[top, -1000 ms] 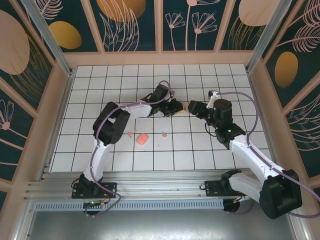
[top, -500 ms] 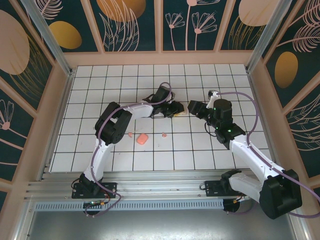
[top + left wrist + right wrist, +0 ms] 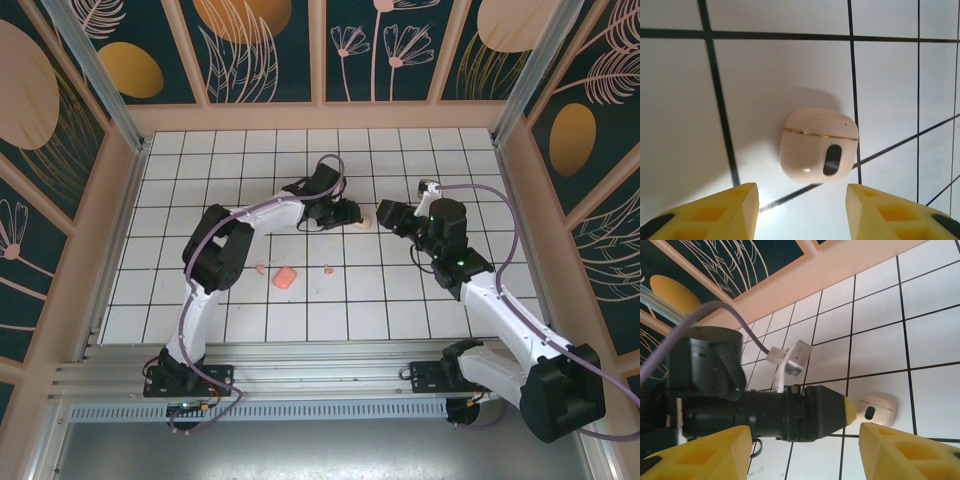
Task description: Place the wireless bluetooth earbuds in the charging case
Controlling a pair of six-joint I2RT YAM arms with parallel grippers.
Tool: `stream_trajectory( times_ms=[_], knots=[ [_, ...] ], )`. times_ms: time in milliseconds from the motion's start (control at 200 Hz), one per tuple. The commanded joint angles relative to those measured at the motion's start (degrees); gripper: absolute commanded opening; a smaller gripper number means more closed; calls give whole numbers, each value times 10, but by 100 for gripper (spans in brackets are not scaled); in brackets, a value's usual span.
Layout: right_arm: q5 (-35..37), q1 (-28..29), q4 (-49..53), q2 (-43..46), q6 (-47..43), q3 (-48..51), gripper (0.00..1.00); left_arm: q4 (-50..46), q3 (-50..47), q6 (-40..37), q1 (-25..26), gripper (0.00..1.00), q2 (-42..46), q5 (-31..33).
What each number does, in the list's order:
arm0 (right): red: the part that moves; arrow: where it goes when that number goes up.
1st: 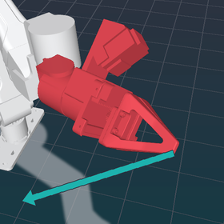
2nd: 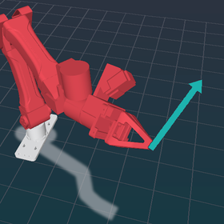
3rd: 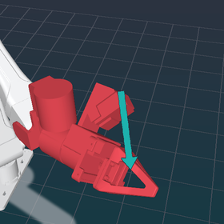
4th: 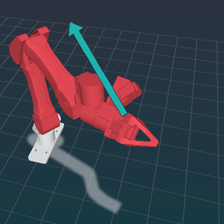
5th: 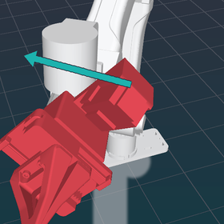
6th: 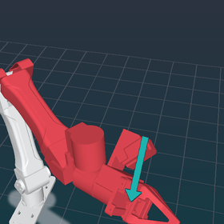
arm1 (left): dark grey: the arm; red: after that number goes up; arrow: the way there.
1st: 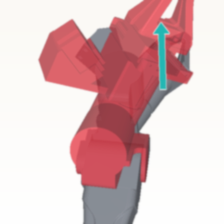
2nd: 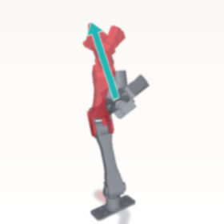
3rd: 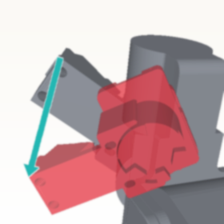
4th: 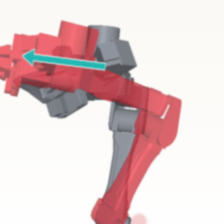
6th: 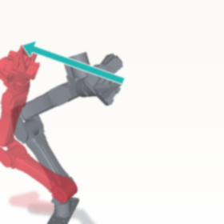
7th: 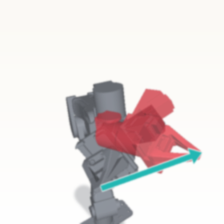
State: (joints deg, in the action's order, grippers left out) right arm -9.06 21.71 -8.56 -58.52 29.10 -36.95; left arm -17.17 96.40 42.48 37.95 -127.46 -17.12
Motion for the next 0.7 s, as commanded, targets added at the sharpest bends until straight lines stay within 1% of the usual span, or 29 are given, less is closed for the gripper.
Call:
stream_trajectory(
  times_ms=[0, 100, 185, 310, 420, 470, 515, 696],
  knots=[
    [1, -3, -11, 14, 4, 3, 59, -79, -5, -63, 0, 49, 71, 45],
    [-1, -3, -9, 18, 3, 3, 59, -133, -37, -103, -1, 49, 122, 83],
    [-3, -3, -9, 21, 3, 3, 59, -205, -67, -138, -1, 49, 165, 126],
    [-8, -2, -11, 21, 5, 2, 59, -287, -131, -165, 0, 51, 222, 175],
    [-11, 0, -16, 21, 11, 2, 59, -316, -185, -172, 0, 52, 257, 186],
    [-12, 1, -19, 20, 12, 3, 59, -319, -202, -179, 0, 54, 265, 187],
    [-11, 2, -20, 18, 13, 4, 59, -322, -212, -189, -1, 57, 267, 187],
    [-10, 7, -19, 7, 13, 0, 59, -322, -234, -220, -1, 60, 258, 181]
  ],
)
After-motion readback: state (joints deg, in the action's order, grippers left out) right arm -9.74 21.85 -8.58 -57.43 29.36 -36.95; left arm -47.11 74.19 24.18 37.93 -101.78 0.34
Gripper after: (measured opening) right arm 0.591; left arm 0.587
